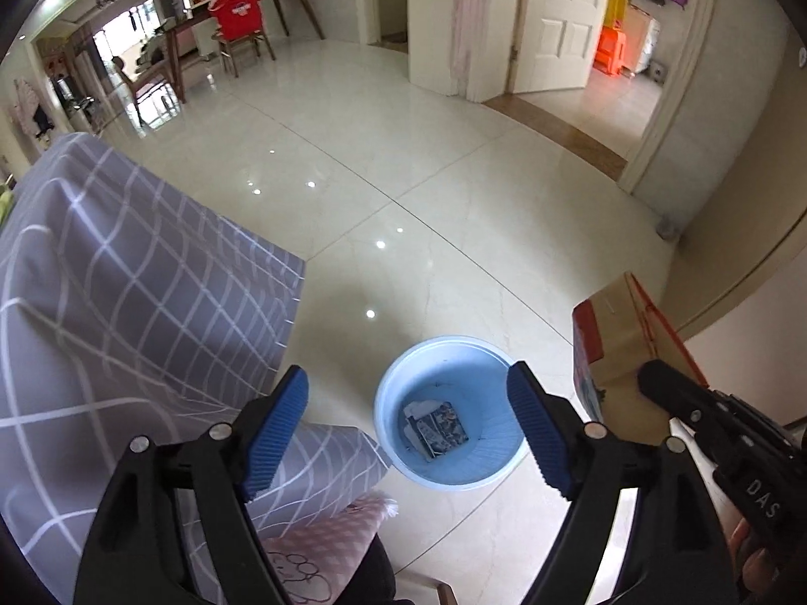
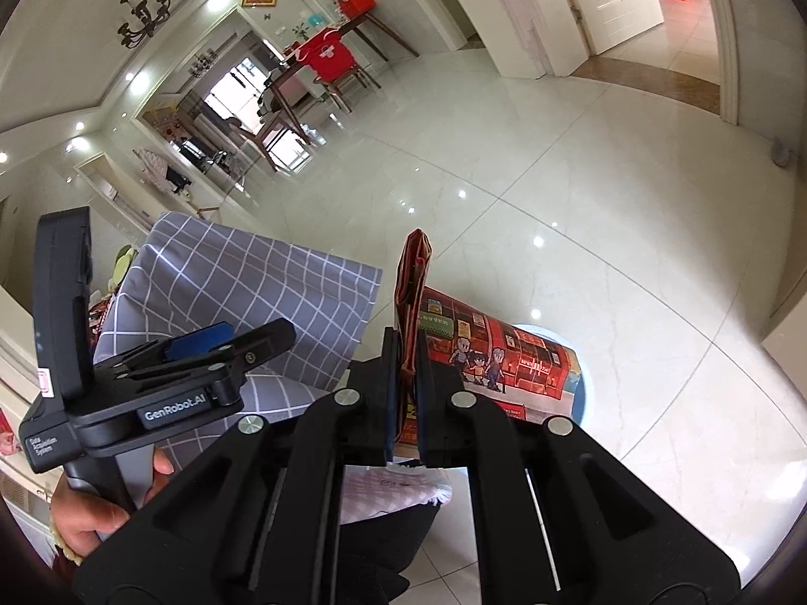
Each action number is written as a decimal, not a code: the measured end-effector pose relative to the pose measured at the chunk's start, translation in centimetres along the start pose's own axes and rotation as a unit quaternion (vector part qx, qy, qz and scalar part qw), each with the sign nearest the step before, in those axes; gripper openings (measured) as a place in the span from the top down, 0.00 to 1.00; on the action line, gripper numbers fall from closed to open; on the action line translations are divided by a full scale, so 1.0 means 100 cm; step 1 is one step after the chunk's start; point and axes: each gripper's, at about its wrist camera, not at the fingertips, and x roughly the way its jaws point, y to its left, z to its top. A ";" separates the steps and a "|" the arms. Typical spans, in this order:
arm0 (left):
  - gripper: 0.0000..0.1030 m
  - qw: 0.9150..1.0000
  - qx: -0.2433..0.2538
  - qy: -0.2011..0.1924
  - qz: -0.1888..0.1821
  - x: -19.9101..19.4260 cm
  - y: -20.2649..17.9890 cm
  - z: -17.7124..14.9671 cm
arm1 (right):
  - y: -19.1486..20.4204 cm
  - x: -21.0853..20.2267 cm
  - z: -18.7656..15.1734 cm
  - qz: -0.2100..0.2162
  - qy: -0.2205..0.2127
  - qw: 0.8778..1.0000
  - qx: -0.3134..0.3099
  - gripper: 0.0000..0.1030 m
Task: Collect trash
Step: 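Open the right tool to drop the red snack box into the bucket, then move both open tools back over the trash on the table, then grasp the beige printed tag with the right tool while the left tool grasps the red-white wrapper, then carry both items to the bucket and open the left tool over it, then open the right tool to drop the beige tag into the bucket, then move both open tools back to the table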
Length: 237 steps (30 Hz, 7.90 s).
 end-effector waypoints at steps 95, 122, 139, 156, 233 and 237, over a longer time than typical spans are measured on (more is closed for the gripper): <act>0.85 0.956 -0.262 -0.125 0.039 -0.194 0.345 -0.105 | 0.407 0.089 -0.046 0.154 0.101 0.920 -0.345 0.96; 0.85 0.954 -0.258 -0.125 0.081 -0.200 0.348 -0.101 | 0.446 0.124 -0.066 0.064 0.116 0.903 -0.408 0.78; 0.85 0.973 -0.181 -0.143 0.027 -0.206 0.260 -0.051 | 0.364 0.040 -0.012 0.115 0.052 0.935 -0.331 0.82; 0.84 0.994 -0.010 -0.069 -0.086 -0.107 0.043 0.037 | 0.126 -0.037 0.047 -0.008 -0.031 0.986 -0.161 0.82; 0.20 0.922 -0.295 -0.123 0.221 -0.247 0.405 -0.157 | 0.442 0.050 -0.071 0.112 0.040 0.919 -0.375 0.33; 0.20 0.918 -0.308 -0.110 0.224 -0.236 0.427 -0.171 | 0.466 0.072 -0.081 0.110 0.048 0.910 -0.396 0.33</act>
